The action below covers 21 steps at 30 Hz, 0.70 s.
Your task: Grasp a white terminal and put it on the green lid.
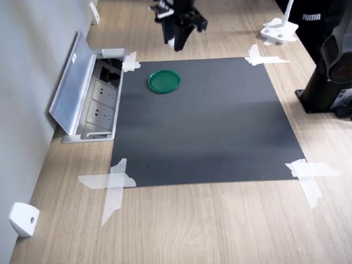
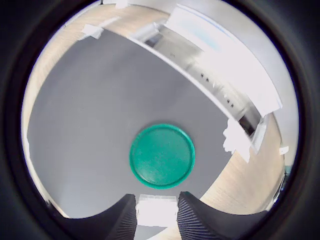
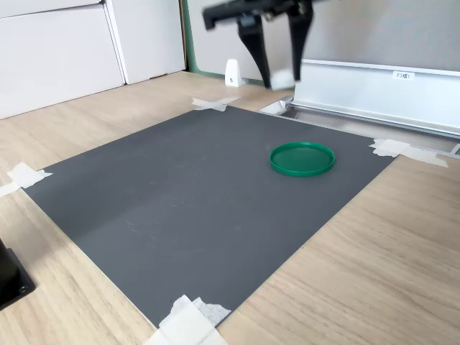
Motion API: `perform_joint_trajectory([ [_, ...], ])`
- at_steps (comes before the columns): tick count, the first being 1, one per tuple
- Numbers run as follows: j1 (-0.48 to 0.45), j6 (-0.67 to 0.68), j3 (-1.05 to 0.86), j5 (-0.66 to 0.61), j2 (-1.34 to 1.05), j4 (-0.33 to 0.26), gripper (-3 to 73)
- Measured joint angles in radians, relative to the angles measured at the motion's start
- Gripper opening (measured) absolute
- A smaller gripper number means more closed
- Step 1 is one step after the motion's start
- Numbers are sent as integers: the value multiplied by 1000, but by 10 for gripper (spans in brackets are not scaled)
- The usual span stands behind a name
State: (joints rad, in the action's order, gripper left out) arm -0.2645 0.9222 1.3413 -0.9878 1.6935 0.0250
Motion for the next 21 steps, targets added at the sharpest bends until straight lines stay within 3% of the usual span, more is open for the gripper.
perform_joint_trajectory([
  [21,-7,-32,5,135,203,0,311],
])
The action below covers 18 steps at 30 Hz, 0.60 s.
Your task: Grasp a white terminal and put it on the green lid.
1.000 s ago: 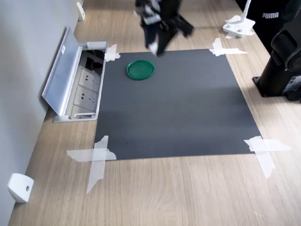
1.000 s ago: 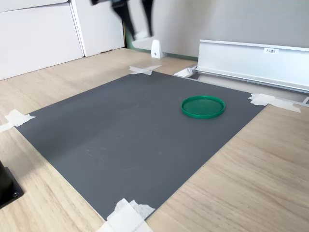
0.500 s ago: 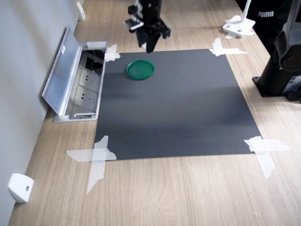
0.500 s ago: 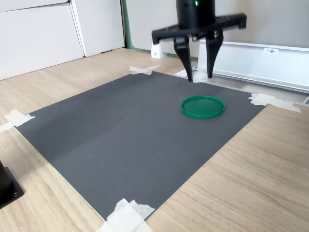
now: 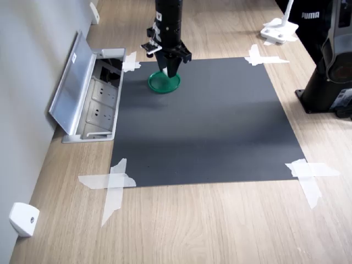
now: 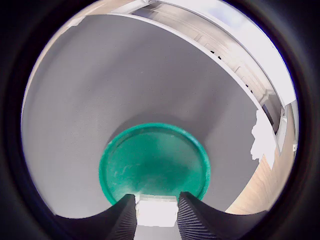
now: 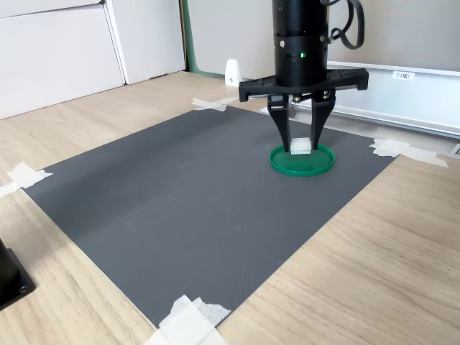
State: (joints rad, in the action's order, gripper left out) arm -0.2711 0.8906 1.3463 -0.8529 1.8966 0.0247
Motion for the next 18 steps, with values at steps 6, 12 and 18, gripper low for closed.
perform_joint_trajectory([
  [6,0,0,0,10,1,-25,374],
  [12,0,-10,0,19,1,-68,558],
  [18,0,-43,0,19,-60,-71,592],
])
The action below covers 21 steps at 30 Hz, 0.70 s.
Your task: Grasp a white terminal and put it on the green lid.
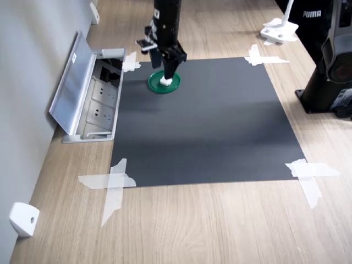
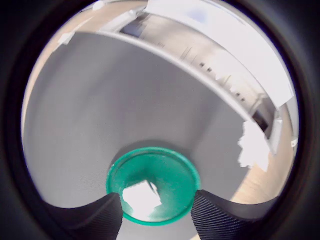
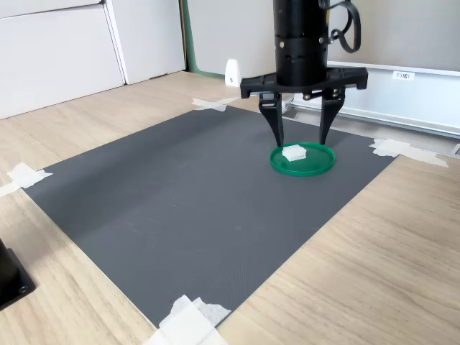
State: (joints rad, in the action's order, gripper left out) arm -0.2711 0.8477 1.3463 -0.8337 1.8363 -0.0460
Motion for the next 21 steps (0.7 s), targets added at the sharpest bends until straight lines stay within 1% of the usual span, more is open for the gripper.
perform_joint_trajectory([
  [3,0,-10,0,0,-84,-21,579],
  [5,0,-10,0,1,-155,-53,542],
  [6,0,-10,0,4,-192,-76,512],
  [8,0,-10,0,12,-260,-128,424],
  [10,0,-9,-14,39,-332,-180,318],
  [11,1,-9,-32,57,-374,-204,252],
  [13,22,-16,-87,105,-464,-222,118],
  [15,66,-30,-157,150,-562,-225,43],
  [17,125,-57,-234,195,-663,-222,10],
  [21,233,-166,-376,264,-846,-218,-4],
])
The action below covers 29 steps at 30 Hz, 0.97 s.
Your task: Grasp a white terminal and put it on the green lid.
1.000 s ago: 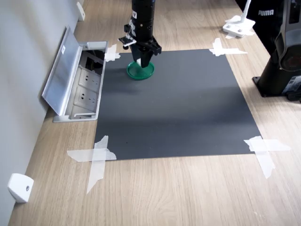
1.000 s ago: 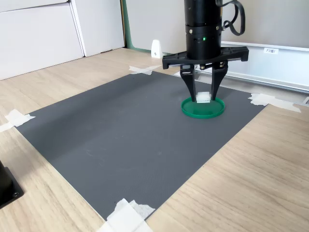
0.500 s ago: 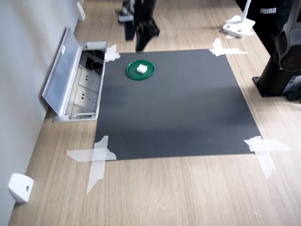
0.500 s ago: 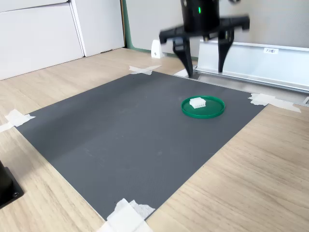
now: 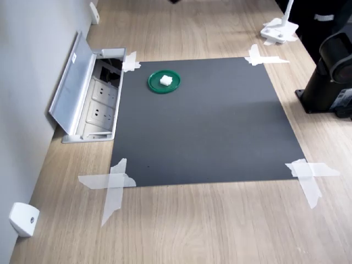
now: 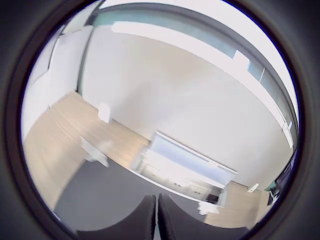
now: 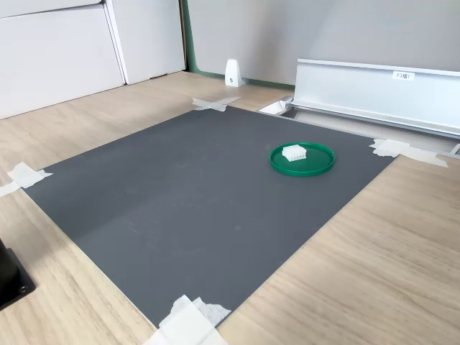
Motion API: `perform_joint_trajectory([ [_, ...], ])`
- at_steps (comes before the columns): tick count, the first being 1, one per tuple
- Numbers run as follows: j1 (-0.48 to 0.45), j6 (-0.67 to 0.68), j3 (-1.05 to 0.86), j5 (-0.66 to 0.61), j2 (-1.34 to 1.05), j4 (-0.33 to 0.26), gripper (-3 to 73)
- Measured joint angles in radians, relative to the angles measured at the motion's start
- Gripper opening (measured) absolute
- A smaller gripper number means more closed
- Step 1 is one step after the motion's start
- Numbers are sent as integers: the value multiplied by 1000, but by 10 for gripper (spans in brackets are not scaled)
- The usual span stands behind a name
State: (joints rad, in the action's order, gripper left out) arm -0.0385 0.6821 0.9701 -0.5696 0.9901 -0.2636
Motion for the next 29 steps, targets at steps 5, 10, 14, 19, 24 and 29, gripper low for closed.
perform_joint_trajectory([
  [5,42,-239,-180,111,-212,13,-5],
  [10,42,-449,-364,218,-425,86,-5],
  [14,42,-507,-498,241,-571,58,-5],
  [19,42,-514,-649,242,-723,45,-5],
  [24,42,-516,-756,254,-805,45,-7],
  [29,42,-517,-811,262,-827,45,-7],
])
